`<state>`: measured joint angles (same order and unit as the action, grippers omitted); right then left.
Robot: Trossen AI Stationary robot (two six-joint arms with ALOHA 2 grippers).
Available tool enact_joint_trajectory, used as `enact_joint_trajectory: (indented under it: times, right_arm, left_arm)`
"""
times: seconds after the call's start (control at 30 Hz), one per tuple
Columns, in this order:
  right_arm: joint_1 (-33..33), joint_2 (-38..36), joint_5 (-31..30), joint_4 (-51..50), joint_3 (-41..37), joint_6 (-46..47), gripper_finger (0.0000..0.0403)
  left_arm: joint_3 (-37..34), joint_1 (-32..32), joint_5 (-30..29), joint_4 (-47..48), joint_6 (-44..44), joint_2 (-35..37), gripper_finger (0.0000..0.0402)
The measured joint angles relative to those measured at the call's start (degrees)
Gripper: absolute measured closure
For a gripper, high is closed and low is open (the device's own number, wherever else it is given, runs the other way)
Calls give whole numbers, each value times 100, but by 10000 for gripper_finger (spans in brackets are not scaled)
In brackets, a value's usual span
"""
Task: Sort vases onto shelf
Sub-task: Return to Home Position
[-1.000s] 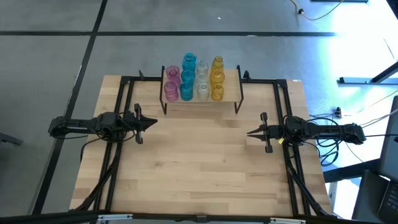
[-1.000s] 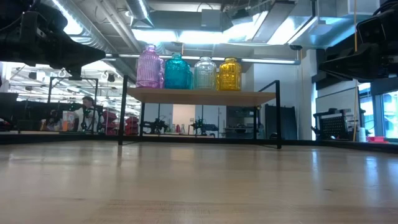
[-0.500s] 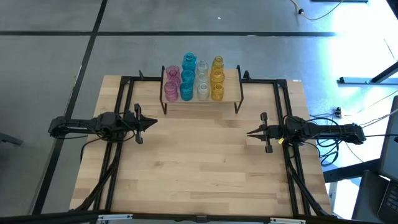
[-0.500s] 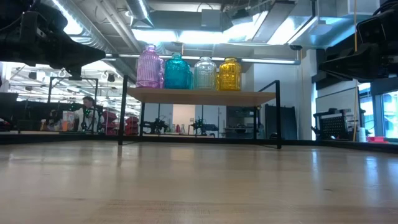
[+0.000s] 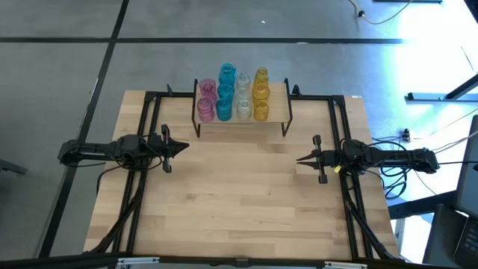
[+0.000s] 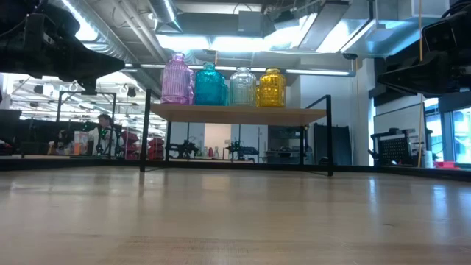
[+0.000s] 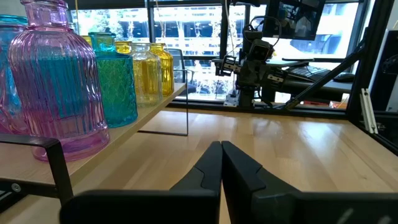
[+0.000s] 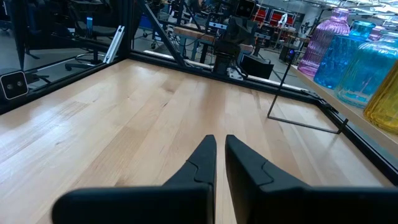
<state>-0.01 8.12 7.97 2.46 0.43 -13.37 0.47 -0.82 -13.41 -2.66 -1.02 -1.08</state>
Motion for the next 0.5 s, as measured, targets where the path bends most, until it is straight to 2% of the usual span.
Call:
enact_joint_trajectory:
  times: [0.5]
  right_arm:
    - [2, -1, 1, 0, 1, 0, 381]
  left_arm:
    - [0, -2, 0, 0, 0, 2, 401]
